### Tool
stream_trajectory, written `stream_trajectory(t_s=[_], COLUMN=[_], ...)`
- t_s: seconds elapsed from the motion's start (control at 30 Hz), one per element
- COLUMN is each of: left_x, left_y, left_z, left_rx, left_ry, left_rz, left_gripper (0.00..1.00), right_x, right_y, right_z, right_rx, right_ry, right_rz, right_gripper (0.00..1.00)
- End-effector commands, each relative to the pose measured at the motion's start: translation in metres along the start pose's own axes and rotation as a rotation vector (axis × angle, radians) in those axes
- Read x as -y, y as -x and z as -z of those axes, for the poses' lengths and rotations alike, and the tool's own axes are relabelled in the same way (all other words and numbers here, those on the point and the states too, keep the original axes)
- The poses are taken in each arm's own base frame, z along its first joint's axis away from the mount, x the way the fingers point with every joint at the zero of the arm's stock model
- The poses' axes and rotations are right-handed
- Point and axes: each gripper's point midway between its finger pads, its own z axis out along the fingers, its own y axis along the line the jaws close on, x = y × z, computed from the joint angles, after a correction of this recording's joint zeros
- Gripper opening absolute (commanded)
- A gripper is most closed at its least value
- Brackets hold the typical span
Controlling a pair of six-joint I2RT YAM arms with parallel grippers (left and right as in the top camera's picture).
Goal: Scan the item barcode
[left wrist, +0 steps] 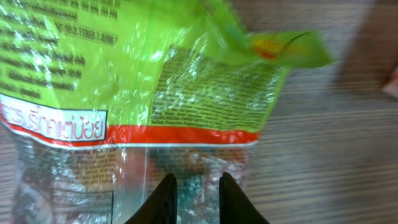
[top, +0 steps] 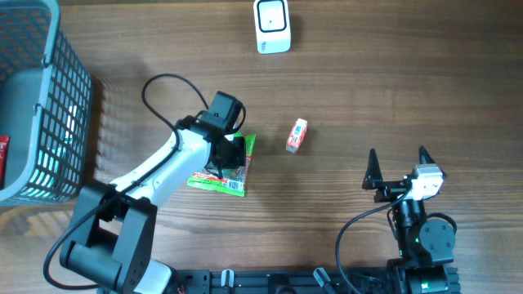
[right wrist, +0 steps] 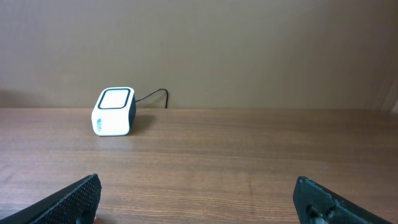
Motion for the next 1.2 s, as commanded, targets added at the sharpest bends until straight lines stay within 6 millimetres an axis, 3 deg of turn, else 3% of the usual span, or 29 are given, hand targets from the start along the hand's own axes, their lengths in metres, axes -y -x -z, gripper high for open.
stream_trajectory(t_s=[0.0, 0.07, 0.1, 0.17, 0.27, 0.33, 0.4, 0.43, 0.47, 0.5, 0.57, 0.77, 0.97, 1.07, 1.17], left_x=[-0.013, -0.013, -0.012, -0.008, 0.004, 0.013, 0.017, 0.016, 0.012, 0.008, -0.003, -0.026, -0.031, -0.025, -0.011], left_y=[-0.012, -0.012, -0.012, -0.007, 0.016, 0.032, 0.037, 0.033, 0.026, 0.016, -0.008, -0.053, -0.060, -0.050, -0.023], left_z=[-0.018, -0.019, -0.019, -0.015, 0.011, 0.039, 0.058, 0.061, 0.060, 0.059, 0.050, 0.016, -0.006, 0.003, 0.033], left_rx=[-0.008, -0.005, -0.004, 0.008, 0.074, 0.130, 0.155, 0.148, 0.119, 0.080, -0.015, -0.131, -0.100, -0.071, 0.004], left_ry=[0.028, 0.022, 0.015, 0.000, -0.029, -0.055, -0.068, -0.066, -0.052, -0.033, 0.012, 0.068, 0.050, 0.029, -0.008], left_rz=[0.033, 0.032, 0.032, 0.030, 0.021, 0.017, 0.026, 0.043, 0.048, 0.052, 0.062, 0.086, 0.098, 0.073, 0.054], left_gripper=[0.21, 0.35, 0.38, 0.56, 0.75, 0.83, 0.83, 0.69, 0.48, 0.20, 0.04, 0.06, 0.07, 0.17, 0.32], right_x=[0.001, 0.001, 0.001, 0.001, 0.001, 0.001, 0.001, 0.001, 0.001, 0.001, 0.001, 0.001, 0.001, 0.001, 0.001], right_y=[0.002, 0.002, 0.002, 0.002, 0.002, 0.002, 0.002, 0.002, 0.002, 0.002, 0.002, 0.002, 0.002, 0.002, 0.002], right_z=[0.000, 0.000, 0.000, 0.000, 0.000, 0.000, 0.000, 0.000, 0.000, 0.000, 0.000, 0.000, 0.000, 0.000, 0.000], right_rx=[0.010, 0.010, 0.010, 0.010, 0.010, 0.010, 0.010, 0.010, 0.010, 0.010, 0.010, 0.010, 0.010, 0.010, 0.010], right_ry=[-0.003, -0.003, -0.003, -0.003, -0.003, -0.003, -0.003, -0.003, -0.003, -0.003, -0.003, -0.003, -0.003, -0.003, -0.003], right_rz=[0.010, 0.009, 0.009, 0.010, 0.009, 0.009, 0.010, 0.009, 0.009, 0.009, 0.009, 0.009, 0.010, 0.009, 0.009], right_gripper=[1.00, 1.00, 1.00, 1.00, 1.00, 0.99, 1.00, 1.00, 1.00, 1.00, 1.00, 1.00, 1.00, 1.00, 1.00])
